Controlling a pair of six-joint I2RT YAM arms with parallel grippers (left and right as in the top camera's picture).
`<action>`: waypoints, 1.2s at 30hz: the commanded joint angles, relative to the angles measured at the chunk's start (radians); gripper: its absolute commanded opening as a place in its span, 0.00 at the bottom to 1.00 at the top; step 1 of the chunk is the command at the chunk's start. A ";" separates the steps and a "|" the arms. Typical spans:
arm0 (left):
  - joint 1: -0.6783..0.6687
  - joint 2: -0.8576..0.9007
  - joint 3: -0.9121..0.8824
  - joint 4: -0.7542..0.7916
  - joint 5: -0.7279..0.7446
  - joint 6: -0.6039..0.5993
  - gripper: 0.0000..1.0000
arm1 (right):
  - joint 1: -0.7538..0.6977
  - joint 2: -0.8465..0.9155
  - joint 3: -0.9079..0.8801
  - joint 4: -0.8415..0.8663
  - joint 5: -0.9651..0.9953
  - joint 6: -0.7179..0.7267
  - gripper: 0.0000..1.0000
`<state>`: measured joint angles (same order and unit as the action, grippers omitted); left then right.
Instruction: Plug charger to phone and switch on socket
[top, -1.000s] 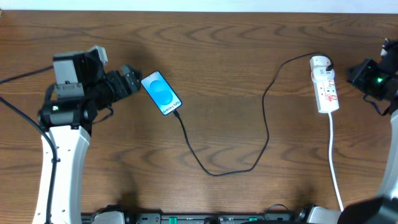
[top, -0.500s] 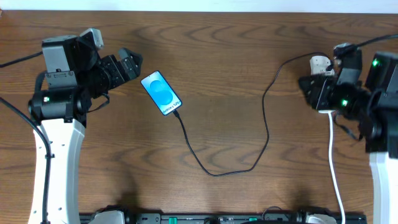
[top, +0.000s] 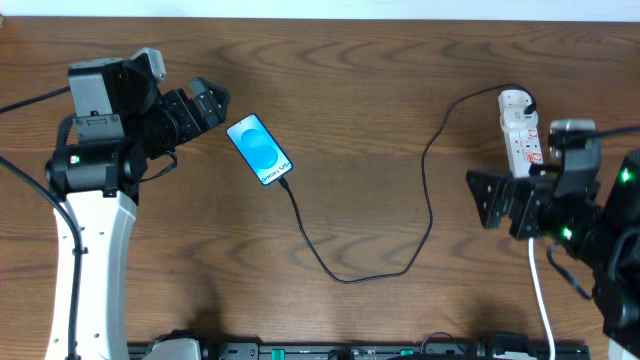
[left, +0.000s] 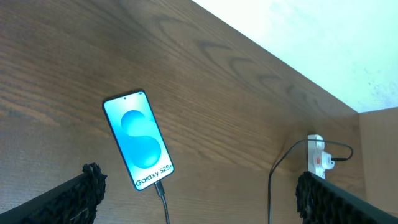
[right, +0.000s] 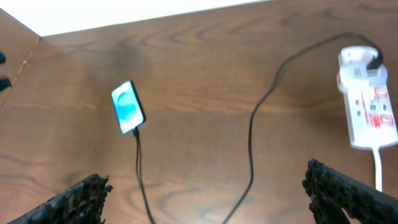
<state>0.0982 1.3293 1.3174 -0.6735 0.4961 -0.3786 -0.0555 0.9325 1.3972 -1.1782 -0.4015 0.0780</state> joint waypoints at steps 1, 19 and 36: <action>0.002 0.006 0.015 0.000 0.012 -0.008 1.00 | 0.005 -0.024 0.005 -0.050 0.006 -0.005 0.99; 0.002 0.006 0.015 0.000 0.012 -0.008 0.99 | -0.002 -0.049 -0.022 -0.064 0.249 -0.005 0.99; 0.002 0.006 0.015 0.000 0.012 -0.008 0.99 | 0.033 -0.596 -0.793 0.733 0.292 -0.005 0.99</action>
<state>0.0982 1.3296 1.3170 -0.6735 0.4988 -0.3885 -0.0395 0.3977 0.6991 -0.4870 -0.1333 0.0776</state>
